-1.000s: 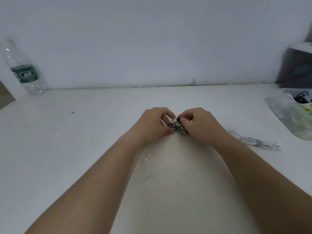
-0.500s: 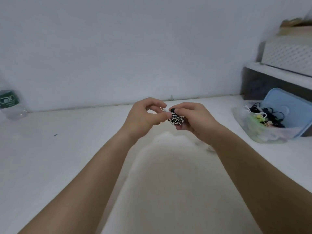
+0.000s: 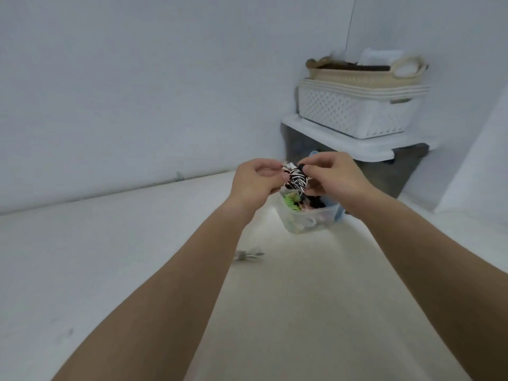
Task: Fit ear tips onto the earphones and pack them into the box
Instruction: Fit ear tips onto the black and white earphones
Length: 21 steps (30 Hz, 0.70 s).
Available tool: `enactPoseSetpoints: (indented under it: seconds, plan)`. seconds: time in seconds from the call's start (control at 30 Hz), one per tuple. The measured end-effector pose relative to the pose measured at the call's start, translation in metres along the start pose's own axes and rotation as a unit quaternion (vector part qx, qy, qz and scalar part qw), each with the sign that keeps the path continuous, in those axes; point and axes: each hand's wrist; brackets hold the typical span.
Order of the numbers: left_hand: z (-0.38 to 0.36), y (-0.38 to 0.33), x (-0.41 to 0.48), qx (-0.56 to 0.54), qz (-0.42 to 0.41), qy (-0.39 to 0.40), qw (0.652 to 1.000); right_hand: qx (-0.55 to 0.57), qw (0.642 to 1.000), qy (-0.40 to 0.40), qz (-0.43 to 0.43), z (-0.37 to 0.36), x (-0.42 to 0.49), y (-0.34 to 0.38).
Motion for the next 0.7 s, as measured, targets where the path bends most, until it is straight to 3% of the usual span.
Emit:
enactPoseSetpoints:
  seconds: [0.13,0.27,0.43,0.57,0.7]
  plan:
    - [-0.037,0.011,0.023,0.104,-0.022,0.008,0.994,-0.179,0.982,-0.050,0.039,0.025,0.022,-0.023]
    - [-0.048,0.024,0.031,0.326,-0.063,0.057,0.942,-0.389,0.918,0.031,0.075,0.030,0.029,-0.037]
    - [-0.046,0.018,0.032,0.466,-0.105,0.094,0.874,-0.383,0.917,0.063,0.095,0.035,0.035,-0.041]
    - [-0.034,0.016,0.033,0.461,-0.106,0.116,0.873,-0.398,0.907,0.074,0.120,0.033,0.035,-0.037]
    - [-0.031,0.019,0.026,0.468,-0.135,0.100,0.868,-0.421,0.897,0.025,0.134,0.032,0.031,-0.036]
Point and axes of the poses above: each hand's wrist, its own x-axis towards the middle knuckle, its own z-axis out of the back of the hand, y = z × x
